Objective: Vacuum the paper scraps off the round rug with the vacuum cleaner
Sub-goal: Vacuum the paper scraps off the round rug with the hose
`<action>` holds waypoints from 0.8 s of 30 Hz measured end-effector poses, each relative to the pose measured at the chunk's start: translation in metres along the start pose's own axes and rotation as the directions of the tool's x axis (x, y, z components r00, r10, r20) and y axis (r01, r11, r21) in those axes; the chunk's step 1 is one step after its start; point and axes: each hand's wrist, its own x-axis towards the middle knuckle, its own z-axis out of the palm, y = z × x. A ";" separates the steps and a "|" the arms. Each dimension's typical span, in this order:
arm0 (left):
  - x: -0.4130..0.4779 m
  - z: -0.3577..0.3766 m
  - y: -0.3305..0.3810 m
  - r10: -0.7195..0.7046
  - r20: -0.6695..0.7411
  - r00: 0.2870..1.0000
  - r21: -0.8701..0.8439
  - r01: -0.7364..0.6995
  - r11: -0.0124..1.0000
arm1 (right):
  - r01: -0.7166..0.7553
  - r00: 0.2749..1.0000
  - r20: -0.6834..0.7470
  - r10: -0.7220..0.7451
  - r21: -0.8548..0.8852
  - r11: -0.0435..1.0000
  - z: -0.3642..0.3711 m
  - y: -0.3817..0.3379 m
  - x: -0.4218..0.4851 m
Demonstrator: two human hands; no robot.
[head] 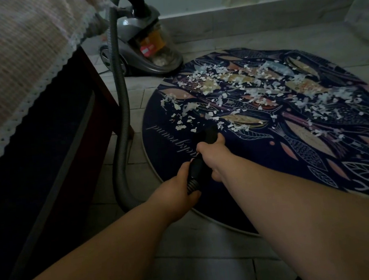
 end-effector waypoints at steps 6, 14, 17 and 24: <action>0.005 0.001 0.006 0.016 0.029 0.999 0.016 -0.016 1.000 | -0.023 1.000 -0.022 0.023 -0.003 1.000 -0.006 -0.004 -0.004; 0.019 0.008 0.036 0.093 0.128 0.987 0.056 -0.101 0.993 | -0.053 0.992 -0.108 0.060 0.066 0.996 -0.044 -0.002 -0.006; 0.023 0.010 0.049 0.138 0.155 0.978 0.058 -0.149 0.987 | -0.040 0.985 -0.162 0.058 0.113 0.993 -0.061 -0.002 -0.010; 0.033 0.021 0.077 0.214 0.260 0.942 0.088 -0.244 0.966 | -0.034 0.957 -0.280 0.075 0.148 0.988 -0.108 0.003 -0.023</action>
